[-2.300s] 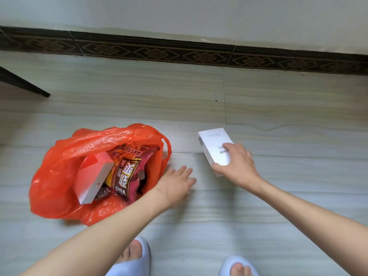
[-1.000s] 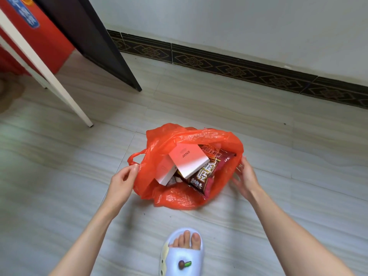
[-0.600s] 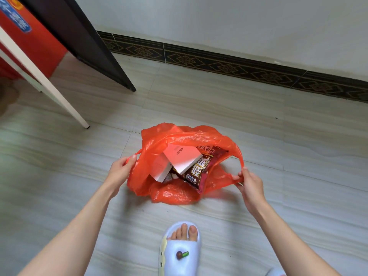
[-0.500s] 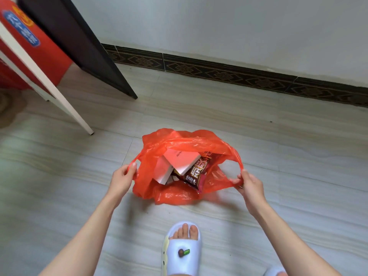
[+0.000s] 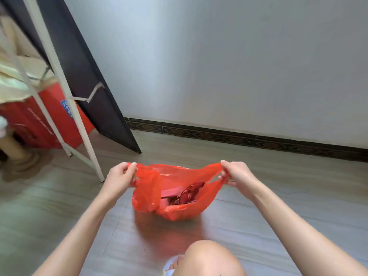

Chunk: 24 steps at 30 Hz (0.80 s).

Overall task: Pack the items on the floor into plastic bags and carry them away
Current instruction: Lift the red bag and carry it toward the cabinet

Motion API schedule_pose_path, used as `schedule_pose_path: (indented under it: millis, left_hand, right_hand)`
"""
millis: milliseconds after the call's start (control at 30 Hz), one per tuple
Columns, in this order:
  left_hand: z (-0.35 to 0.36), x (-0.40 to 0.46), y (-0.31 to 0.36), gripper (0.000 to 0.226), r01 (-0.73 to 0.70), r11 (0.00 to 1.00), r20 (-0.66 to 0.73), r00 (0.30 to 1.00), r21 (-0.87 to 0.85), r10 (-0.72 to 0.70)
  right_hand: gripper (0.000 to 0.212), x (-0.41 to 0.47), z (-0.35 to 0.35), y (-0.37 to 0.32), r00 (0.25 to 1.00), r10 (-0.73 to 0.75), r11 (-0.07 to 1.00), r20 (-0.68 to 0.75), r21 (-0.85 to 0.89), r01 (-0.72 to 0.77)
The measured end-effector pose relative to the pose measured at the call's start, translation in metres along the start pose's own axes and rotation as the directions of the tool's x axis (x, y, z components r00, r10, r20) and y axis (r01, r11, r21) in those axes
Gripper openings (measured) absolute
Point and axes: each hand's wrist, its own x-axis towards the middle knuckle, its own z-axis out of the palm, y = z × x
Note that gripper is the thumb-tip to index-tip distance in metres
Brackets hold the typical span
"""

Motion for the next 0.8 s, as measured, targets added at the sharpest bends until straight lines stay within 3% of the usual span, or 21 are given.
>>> schedule_pose_path:
  millis: [233, 300, 467, 567, 667, 800]
  left_hand:
    - [0.015, 0.027, 0.103, 0.022, -0.23, 0.971, 0.029, 0.972, -0.066, 0.232]
    - [0.029, 0.039, 0.119, 0.025, -0.269, 0.962, 0.074, 0.96, -0.045, 0.271]
    - [0.058, 0.085, 0.124, 0.028, -0.353, 0.894, 0.28, 0.919, 0.276, 0.276]
    - [0.069, 0.108, 0.126, 0.025, -0.28, 0.899, 0.181, 0.956, 0.338, 0.23]
    - [0.067, 0.121, 0.143, 0.027, -0.127, 0.876, 0.137, 0.988, 0.465, 0.071]
    - [0.052, 0.117, 0.199, 0.025, 0.128, 0.941, 0.118, 0.978, 0.315, -0.172]
  right_hand:
    - [0.014, -0.009, -0.031, -0.079, 0.975, -0.219, 0.948, 0.045, 0.246, 0.202]
    - [0.018, 0.0, -0.042, -0.088, 0.953, -0.294, 0.91, 0.077, 0.328, 0.254]
    - [0.038, 0.041, -0.07, -0.074, 0.911, -0.29, 0.94, 0.292, 0.267, 0.214]
    - [0.042, 0.064, -0.092, -0.078, 0.946, -0.241, 0.961, 0.218, 0.189, 0.201]
    - [0.025, 0.064, -0.119, -0.1, 0.985, -0.135, 0.987, 0.103, 0.106, 0.125]
    - [0.012, 0.037, -0.135, -0.163, 0.994, -0.033, 0.999, 0.106, 0.003, 0.033]
